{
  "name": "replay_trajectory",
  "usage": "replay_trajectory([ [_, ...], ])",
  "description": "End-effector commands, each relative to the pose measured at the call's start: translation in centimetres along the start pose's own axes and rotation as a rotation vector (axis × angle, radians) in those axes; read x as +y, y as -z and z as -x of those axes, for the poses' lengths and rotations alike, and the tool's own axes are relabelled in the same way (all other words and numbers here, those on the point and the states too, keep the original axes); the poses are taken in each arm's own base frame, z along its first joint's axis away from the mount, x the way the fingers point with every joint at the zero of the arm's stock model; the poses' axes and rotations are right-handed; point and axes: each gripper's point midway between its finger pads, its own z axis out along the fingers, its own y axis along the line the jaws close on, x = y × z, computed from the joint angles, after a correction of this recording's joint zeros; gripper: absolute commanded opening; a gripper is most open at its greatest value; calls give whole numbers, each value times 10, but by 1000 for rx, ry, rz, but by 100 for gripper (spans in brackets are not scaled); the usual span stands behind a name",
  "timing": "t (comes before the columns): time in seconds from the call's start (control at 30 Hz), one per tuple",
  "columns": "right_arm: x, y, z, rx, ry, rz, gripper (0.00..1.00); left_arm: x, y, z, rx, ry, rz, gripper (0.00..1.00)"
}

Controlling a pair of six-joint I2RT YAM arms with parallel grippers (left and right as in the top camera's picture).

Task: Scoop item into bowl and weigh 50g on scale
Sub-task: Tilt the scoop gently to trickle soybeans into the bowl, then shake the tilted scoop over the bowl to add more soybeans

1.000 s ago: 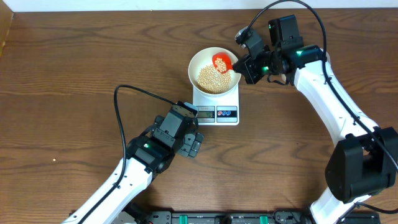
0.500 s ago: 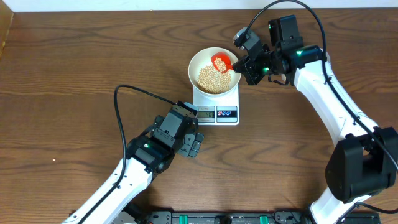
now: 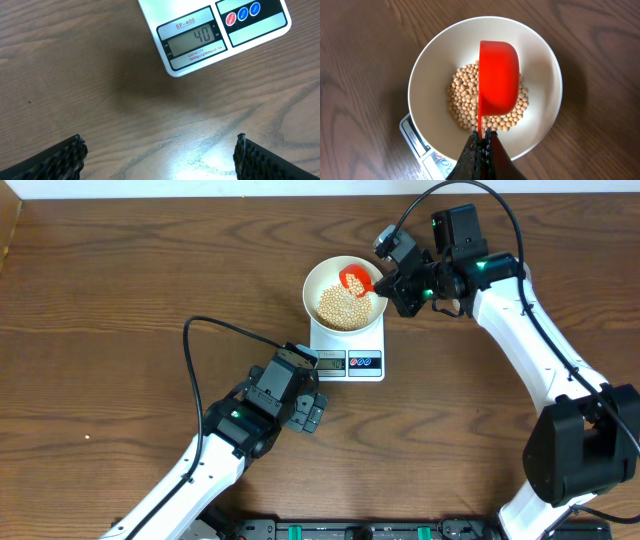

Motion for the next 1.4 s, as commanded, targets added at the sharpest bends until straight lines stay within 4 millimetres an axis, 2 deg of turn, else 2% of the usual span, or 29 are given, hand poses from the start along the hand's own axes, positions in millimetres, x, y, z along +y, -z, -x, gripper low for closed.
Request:
replay_trajectory([
  [0.0, 4, 5, 7, -19, 33, 2, 1, 0, -2, -3, 9, -18, 3, 96],
  [0.53, 4, 6, 7, -19, -12, 6, 1, 0, -2, -3, 9, -17, 2, 96],
  [0.8, -9, 15, 7, -52, -166, 10, 1, 0, -2, -3, 9, -17, 2, 96],
  [1.37, -9, 19, 9, -77, -177, 50, 1, 0, -2, -3, 9, -17, 2, 96],
])
